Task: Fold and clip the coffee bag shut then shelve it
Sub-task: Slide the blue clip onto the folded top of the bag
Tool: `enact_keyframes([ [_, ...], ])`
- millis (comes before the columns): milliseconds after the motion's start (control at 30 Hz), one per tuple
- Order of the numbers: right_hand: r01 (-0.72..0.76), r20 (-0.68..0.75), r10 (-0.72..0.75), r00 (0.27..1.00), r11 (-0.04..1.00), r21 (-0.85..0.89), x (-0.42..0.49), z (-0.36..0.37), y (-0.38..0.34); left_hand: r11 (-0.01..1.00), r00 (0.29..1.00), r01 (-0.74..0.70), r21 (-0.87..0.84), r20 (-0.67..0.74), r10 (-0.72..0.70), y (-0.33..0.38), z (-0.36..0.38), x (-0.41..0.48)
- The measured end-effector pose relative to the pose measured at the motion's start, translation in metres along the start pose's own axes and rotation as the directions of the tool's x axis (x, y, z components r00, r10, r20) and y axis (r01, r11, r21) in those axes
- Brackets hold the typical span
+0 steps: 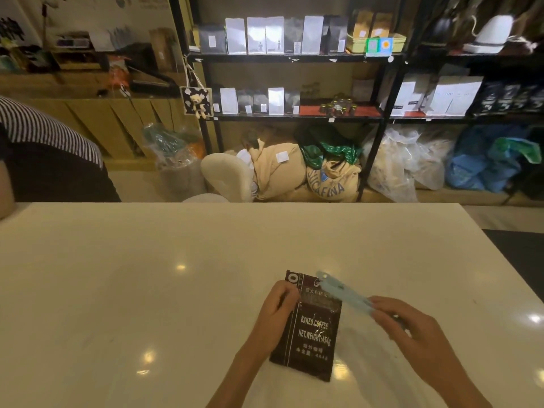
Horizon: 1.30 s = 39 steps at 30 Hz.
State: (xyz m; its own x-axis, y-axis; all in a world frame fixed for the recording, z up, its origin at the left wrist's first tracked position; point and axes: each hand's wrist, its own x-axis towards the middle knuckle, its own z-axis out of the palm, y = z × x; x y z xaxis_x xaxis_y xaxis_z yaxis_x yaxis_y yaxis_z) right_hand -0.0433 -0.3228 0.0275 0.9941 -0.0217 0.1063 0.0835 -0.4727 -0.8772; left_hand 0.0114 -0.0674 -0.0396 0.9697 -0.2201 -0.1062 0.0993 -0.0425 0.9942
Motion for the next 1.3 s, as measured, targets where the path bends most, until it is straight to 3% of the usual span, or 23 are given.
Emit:
enact_keyframes([
  [67,-0.059,-0.068,0.057,0.996,0.997,-0.04,0.004,-0.025,0.011,0.998,0.999,-0.038,-0.046,-0.031,0.037,-0.005,-0.001,-0.002],
  [200,-0.184,0.097,0.188,0.977,0.982,-0.05,0.015,-0.024,0.026,0.986,0.996,-0.047,-0.158,-0.076,0.036,-0.006,0.003,-0.005],
  [400,-0.173,0.227,0.162,0.96,0.984,0.03,0.039,0.022,0.016,0.98,0.992,0.025,-0.198,-0.114,-0.049,-0.005,0.012,-0.004],
  [733,-0.287,0.167,0.239,0.957,0.872,0.396,0.047,0.061,0.011,0.98,0.99,0.064,-0.188,-0.113,-0.086,0.0,0.014,-0.003],
  [1067,-0.311,0.063,0.328,0.943,0.795,0.522,0.043,0.089,0.007,0.977,0.985,0.114,-0.182,-0.111,-0.136,0.002,0.015,-0.001],
  [1300,-0.348,0.023,0.449,0.893,0.657,0.669,0.032,0.115,0.005,0.969,0.983,0.12,-0.215,-0.109,-0.146,0.0,0.014,0.001],
])
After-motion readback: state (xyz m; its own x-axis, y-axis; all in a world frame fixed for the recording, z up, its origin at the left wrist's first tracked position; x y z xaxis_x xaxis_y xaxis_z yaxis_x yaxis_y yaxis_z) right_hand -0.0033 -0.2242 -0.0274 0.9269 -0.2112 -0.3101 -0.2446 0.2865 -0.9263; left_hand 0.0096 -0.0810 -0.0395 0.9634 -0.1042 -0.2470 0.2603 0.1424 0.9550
